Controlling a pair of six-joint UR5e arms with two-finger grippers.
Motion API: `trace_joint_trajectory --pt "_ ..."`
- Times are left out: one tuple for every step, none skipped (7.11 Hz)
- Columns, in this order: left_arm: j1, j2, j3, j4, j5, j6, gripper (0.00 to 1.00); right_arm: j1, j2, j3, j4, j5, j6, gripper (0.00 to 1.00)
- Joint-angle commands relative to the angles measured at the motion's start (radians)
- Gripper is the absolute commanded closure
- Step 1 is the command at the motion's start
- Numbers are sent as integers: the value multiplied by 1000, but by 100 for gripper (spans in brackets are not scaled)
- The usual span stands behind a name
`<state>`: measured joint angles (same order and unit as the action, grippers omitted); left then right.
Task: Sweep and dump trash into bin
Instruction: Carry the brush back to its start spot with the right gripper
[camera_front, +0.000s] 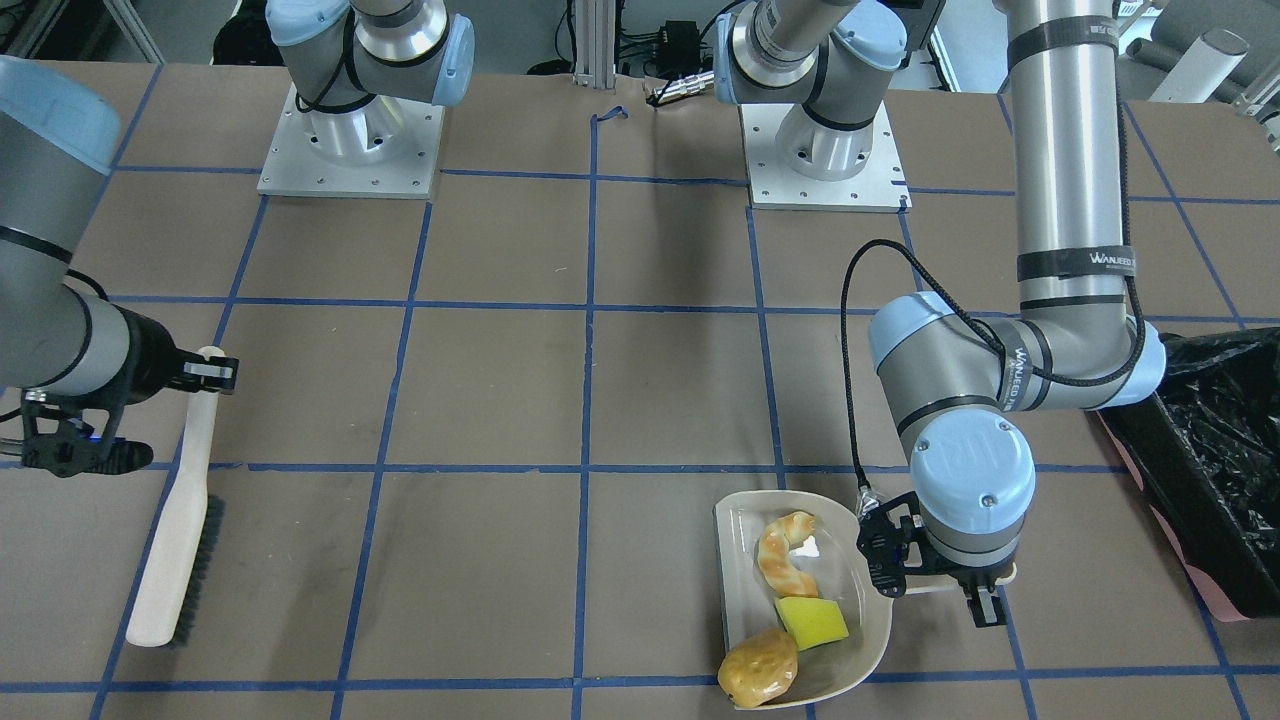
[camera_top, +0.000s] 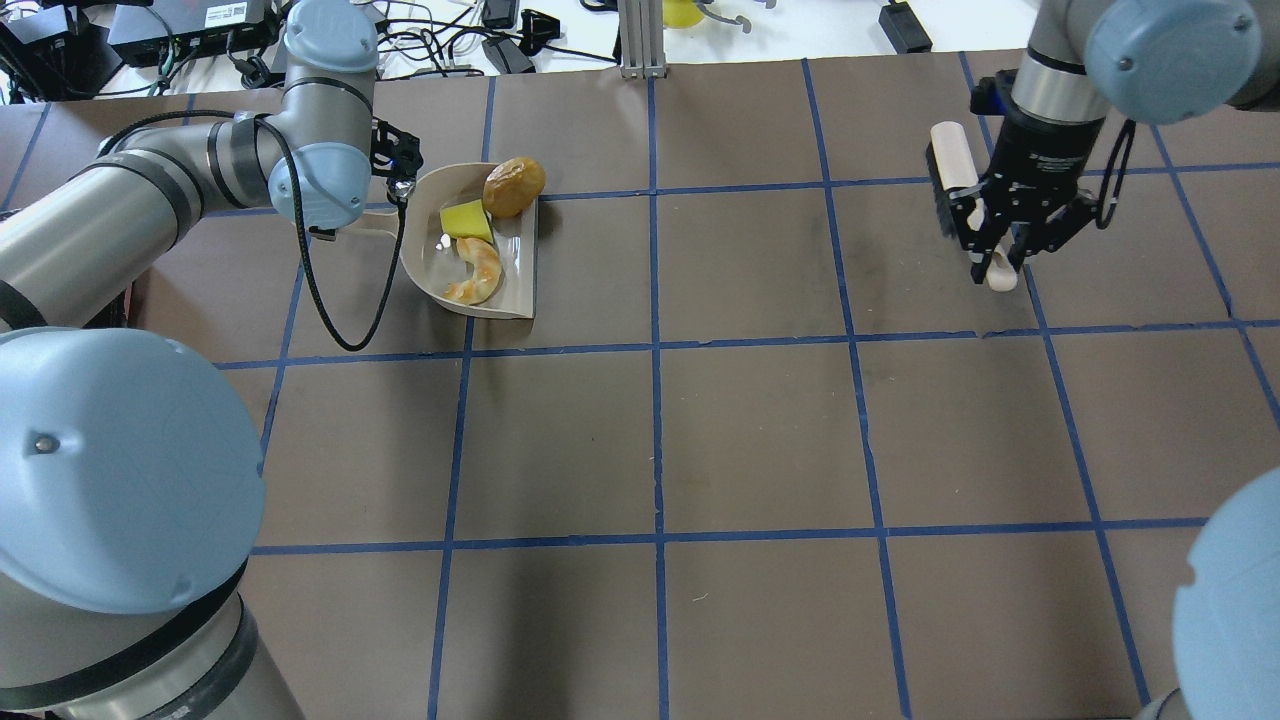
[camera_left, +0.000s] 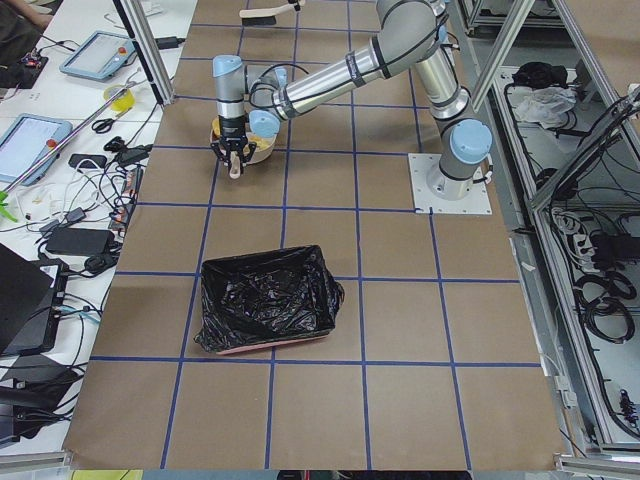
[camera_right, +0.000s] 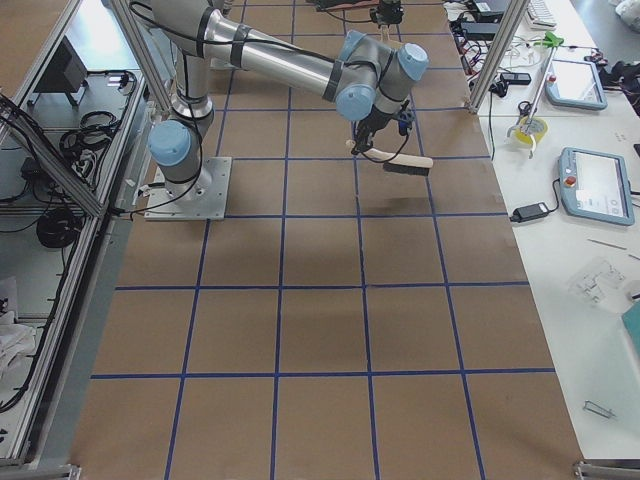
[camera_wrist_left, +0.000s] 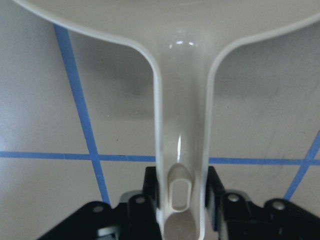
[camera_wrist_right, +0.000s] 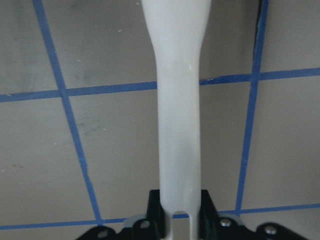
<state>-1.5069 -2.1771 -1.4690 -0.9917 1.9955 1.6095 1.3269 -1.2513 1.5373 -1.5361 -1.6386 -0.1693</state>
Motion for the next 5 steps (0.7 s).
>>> trace_joint_trajectory --pt "13 22 1 -1 -84 0 100 -72 -8 90 -126 -27 -110 100" --pt "16 23 3 -2 -86 7 100 -93 -10 131 -177 -26 -125 100" --pt "17 31 9 -10 -108 15 100 -98 -11 167 -224 -29 -157 100" --pt "31 45 9 -18 -118 18 100 -109 -17 185 -233 -29 -173 100" --pt "45 59 9 -21 -122 36 100 -113 -22 202 -233 -29 -194 100"
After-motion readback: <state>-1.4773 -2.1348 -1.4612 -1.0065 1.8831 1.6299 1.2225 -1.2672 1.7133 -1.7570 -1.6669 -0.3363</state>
